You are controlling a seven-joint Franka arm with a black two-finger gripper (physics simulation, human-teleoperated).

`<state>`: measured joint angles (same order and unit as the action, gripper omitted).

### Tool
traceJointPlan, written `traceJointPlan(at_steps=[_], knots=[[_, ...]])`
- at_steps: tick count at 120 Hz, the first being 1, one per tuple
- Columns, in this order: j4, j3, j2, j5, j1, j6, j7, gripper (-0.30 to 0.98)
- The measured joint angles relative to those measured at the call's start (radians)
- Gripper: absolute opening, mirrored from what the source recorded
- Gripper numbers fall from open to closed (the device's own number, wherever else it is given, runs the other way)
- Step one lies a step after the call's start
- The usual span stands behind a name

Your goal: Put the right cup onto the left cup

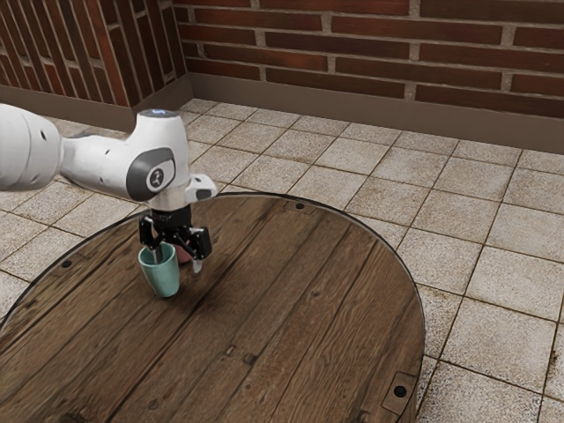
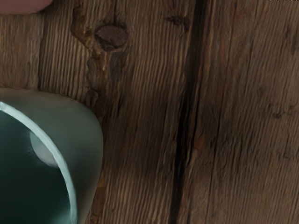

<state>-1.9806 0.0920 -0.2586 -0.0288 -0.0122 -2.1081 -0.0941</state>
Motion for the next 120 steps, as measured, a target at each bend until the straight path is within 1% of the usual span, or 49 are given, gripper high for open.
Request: traceJointPlan(at_steps=[30, 35, 47, 53, 61, 71, 90, 105, 120], knots=[[-0.004, 0.007, -0.01, -0.003, 0.023, -0.043, -0.007, 0.68], [-0.004, 0.008, -0.01, -0.007, 0.023, -0.046, -0.008, 0.6], [-0.003, 0.008, -0.014, -0.012, 0.02, -0.052, -0.01, 0.33], [-0.003, 0.008, -0.016, -0.013, 0.019, -0.054, -0.011, 0.23], [-0.003, 0.008, -0.016, -0.014, 0.018, -0.056, -0.013, 0.12], [-0.004, 0.008, -0.016, -0.015, 0.017, -0.058, -0.015, 0.04], [-0.004, 0.008, -0.016, -0.017, 0.014, -0.06, -0.019, -0.05], [-0.002, 0.009, -0.013, -0.02, 0.016, -0.057, -0.022, -0.08], [0.013, 0.013, 0.028, -0.045, 0.022, -0.033, -0.026, -0.09]])
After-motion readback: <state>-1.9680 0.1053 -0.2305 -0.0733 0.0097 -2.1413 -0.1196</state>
